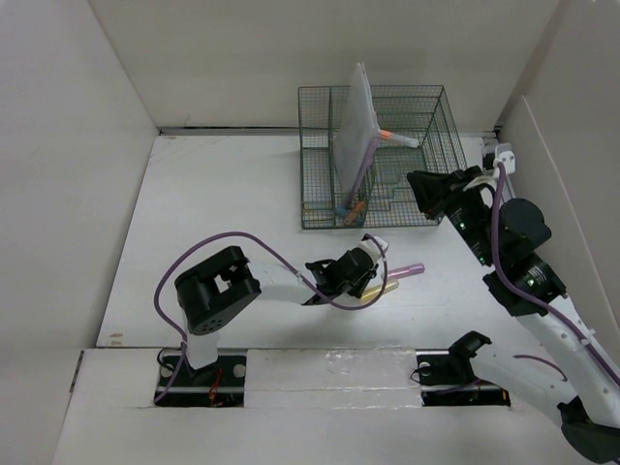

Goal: Organize the desk

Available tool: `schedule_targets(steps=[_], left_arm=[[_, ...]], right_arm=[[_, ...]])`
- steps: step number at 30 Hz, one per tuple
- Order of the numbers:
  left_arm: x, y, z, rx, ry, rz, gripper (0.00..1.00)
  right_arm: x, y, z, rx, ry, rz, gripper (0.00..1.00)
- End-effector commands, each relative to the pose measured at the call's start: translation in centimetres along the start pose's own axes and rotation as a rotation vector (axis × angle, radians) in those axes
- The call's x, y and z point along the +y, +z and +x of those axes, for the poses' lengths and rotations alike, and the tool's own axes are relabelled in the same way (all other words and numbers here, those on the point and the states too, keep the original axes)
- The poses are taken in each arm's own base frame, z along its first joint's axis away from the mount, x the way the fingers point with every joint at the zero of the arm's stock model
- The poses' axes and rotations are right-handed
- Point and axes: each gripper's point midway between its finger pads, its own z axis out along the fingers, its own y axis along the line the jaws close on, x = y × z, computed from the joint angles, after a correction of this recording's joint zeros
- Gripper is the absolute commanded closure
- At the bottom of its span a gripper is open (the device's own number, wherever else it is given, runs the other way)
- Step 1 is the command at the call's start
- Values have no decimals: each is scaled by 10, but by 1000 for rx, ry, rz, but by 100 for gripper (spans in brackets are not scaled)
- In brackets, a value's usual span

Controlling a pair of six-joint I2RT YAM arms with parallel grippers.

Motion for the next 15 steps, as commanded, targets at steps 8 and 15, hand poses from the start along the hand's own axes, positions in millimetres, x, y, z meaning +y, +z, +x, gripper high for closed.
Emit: schedule_targets(steps=[8, 15], left_arm=[[14, -38, -69, -134, -30, -119, 93], [6, -100, -191, -390, -105, -54, 93]], right_arm=[[-1, -20, -41, -160, 52, 17, 77], [-25, -46, -46, -237, 138, 137, 76]])
